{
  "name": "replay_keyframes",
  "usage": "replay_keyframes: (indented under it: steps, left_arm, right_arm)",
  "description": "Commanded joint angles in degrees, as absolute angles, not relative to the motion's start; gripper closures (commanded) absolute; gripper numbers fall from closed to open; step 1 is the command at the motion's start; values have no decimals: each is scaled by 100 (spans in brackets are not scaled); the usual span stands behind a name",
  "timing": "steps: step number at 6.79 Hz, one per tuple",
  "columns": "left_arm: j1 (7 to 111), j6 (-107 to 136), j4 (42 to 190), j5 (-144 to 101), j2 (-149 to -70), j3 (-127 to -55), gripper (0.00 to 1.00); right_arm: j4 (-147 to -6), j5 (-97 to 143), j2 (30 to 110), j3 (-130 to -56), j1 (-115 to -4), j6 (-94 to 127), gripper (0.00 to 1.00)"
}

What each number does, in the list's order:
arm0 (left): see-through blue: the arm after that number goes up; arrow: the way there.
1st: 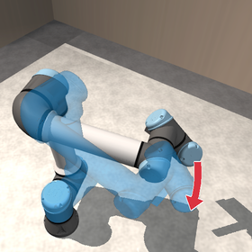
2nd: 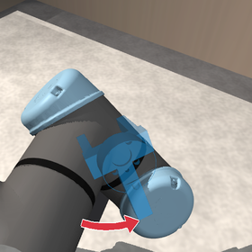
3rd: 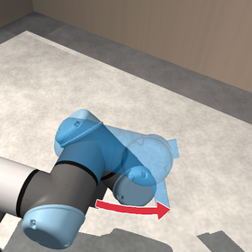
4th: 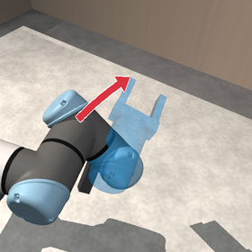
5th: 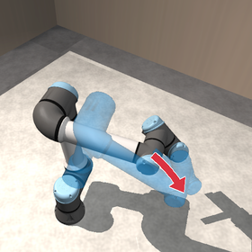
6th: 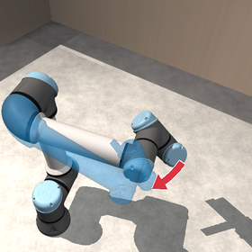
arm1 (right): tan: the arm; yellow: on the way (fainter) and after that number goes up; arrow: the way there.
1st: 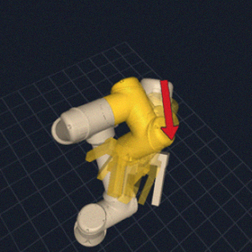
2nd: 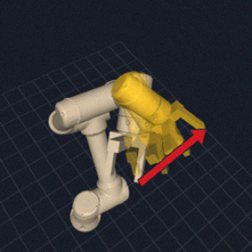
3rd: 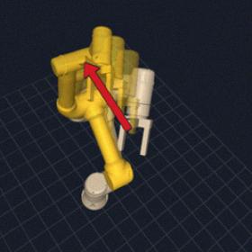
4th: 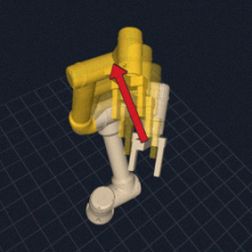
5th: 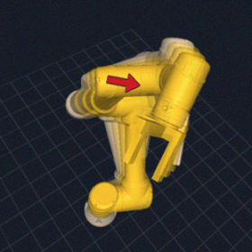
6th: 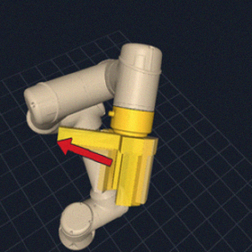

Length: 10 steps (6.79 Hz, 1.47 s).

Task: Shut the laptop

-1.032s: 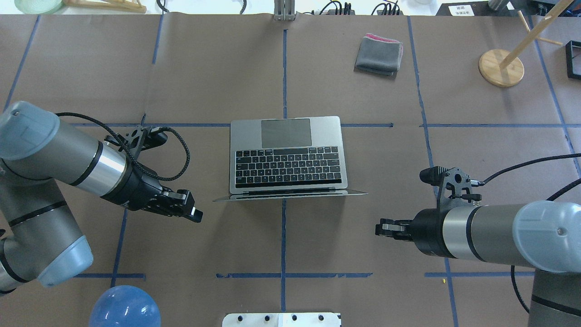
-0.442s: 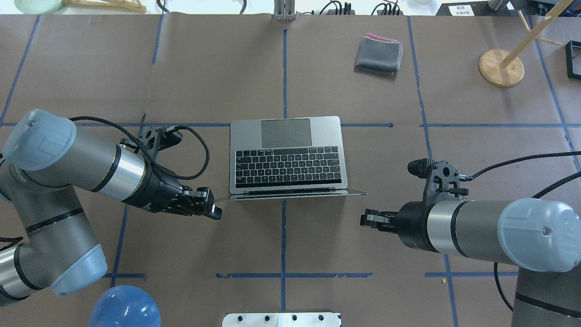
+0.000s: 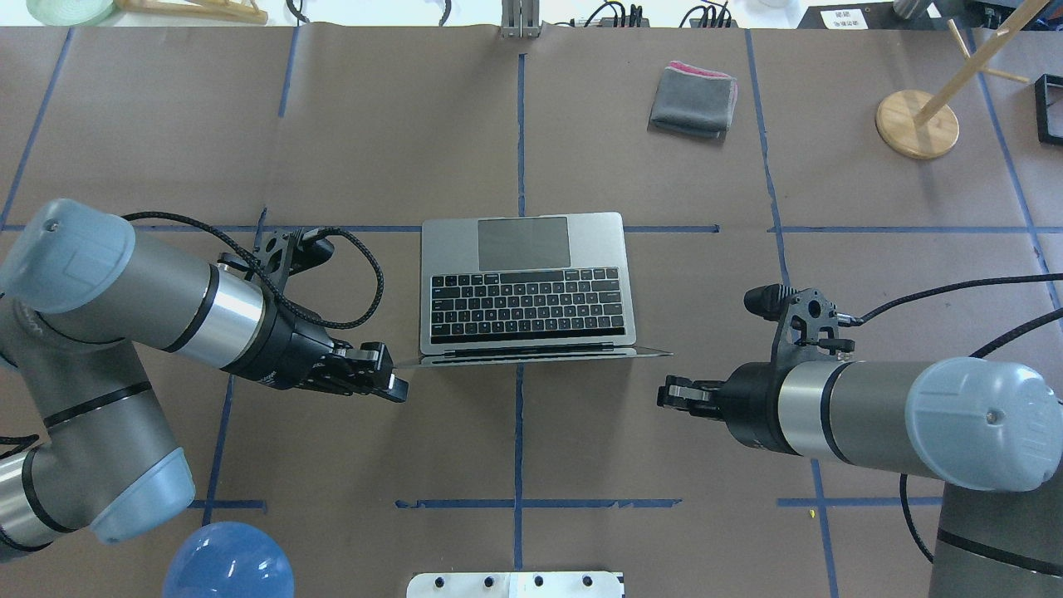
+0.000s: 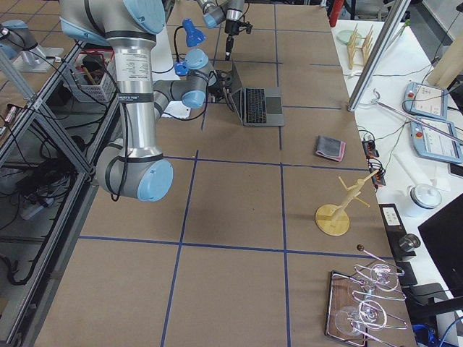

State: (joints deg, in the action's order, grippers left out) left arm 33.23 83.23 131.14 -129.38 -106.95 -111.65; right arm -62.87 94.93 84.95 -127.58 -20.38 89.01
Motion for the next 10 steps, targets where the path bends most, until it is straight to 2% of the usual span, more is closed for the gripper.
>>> replay_keyframes:
  steps: [1, 6, 8, 10]
  left_arm:
    - [3322, 8323, 13113, -12937, -10696, -11162, 99]
    - [3445, 8288, 13096, -12929, -10696, -11083, 100]
    - [3524, 8279, 13052, -12597, -10888, -11048, 100]
    - [3551, 8279, 12955, -12201, -11099, -10865, 100]
  right_arm:
    - [-6293, 9492, 8403, -12701, -2231, 8895, 100]
    - [-6302, 9536, 8174, -12367, -2662, 8833, 100]
    - [-6319, 9545, 7676, -11982, -2820, 8833, 100]
    - [-6634, 9554, 7567, -11883, -2996, 8816, 100]
